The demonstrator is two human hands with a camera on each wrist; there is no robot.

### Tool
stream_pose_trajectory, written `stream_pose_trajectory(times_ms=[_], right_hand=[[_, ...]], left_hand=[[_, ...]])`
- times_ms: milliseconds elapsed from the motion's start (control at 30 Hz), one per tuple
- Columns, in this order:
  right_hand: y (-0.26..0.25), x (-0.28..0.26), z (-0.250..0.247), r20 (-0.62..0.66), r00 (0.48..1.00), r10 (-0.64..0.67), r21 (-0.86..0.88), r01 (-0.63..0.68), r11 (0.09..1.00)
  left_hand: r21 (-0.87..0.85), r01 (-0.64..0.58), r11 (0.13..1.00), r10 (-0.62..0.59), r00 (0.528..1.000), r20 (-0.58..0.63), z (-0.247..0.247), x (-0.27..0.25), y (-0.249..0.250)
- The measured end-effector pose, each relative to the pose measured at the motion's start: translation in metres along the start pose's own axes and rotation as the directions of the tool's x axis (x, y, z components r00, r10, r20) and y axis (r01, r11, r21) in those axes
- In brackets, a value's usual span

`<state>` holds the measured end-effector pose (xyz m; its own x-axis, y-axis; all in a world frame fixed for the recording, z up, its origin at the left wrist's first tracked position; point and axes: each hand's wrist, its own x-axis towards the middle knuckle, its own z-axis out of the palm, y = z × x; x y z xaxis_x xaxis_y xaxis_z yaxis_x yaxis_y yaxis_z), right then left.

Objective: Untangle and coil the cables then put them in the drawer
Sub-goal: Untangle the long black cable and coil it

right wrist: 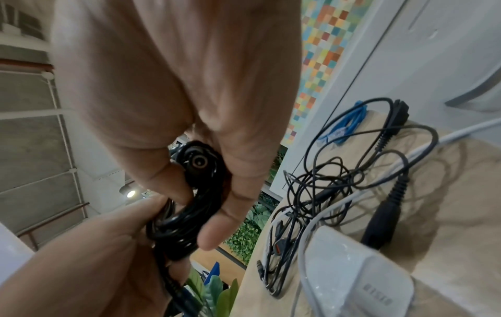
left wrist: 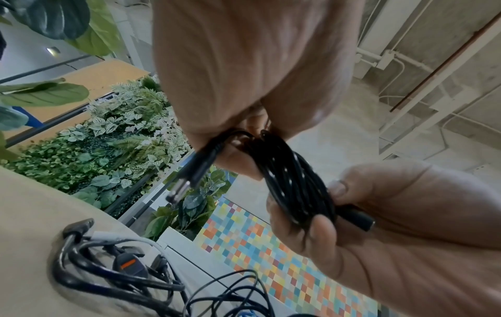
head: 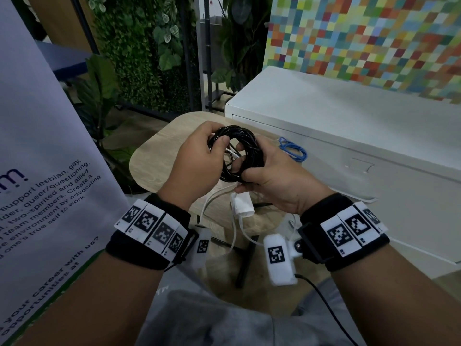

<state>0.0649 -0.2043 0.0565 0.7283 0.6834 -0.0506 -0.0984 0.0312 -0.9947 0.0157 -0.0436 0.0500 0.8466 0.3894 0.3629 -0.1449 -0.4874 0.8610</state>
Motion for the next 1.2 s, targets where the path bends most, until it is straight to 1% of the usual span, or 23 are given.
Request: stream_pose_trajectory(times_ms=[100,200,300,500,600,767,833,933,1033,1200], right_hand=[[0.001,0.001,-0.001,-0.017,1.0,-0.013,0.032,0.013,0.999],[0.004,0.0,-0.001,-0.055,0.998,-0.025,0.102,0.03,0.994],[0.009,0.0,0.002,-0.118,0.993,-0.016,0.13,0.031,0.991],[0.016,0.004,0.005,-0.235,0.972,-0.023,0.103,0.048,0.993],[0.017,0.007,0.006,-0.278,0.96,-0.04,0.076,0.064,0.995],[0.012,0.008,0.004,-0.333,0.943,-0.012,0.099,0.048,0.994],[0.012,0.007,0.002,-0.343,0.939,0.004,0.117,0.038,0.992],[0.012,0.006,0.0,-0.33,0.943,0.042,0.149,0.009,0.989],[0.013,0.004,-0.001,-0.314,0.948,0.054,0.163,-0.002,0.987],[0.017,0.004,-0.005,-0.363,0.931,0.029,0.152,0.029,0.988]], left_hand=[[0.007,-0.028,1.0,0.028,0.999,-0.02,-0.001,0.001,0.0],[-0.068,-0.033,0.997,0.032,0.999,-0.017,-0.002,0.0,0.001],[-0.116,-0.025,0.993,0.026,1.0,0.007,-0.002,-0.001,0.0],[-0.201,0.036,0.979,-0.021,0.997,0.078,0.002,-0.006,0.0],[-0.21,0.058,0.976,-0.037,0.994,0.105,0.003,-0.008,-0.002],[-0.248,0.134,0.959,-0.103,0.986,0.132,0.001,-0.008,-0.007],[-0.24,0.147,0.96,-0.115,0.983,0.141,0.0,-0.008,-0.008],[-0.206,0.161,0.965,-0.132,0.981,0.145,0.0,-0.01,-0.009],[-0.207,0.18,0.962,-0.153,0.978,0.143,0.001,-0.011,-0.01],[-0.338,0.323,0.884,-0.3,0.946,0.12,0.0,-0.008,-0.011]])
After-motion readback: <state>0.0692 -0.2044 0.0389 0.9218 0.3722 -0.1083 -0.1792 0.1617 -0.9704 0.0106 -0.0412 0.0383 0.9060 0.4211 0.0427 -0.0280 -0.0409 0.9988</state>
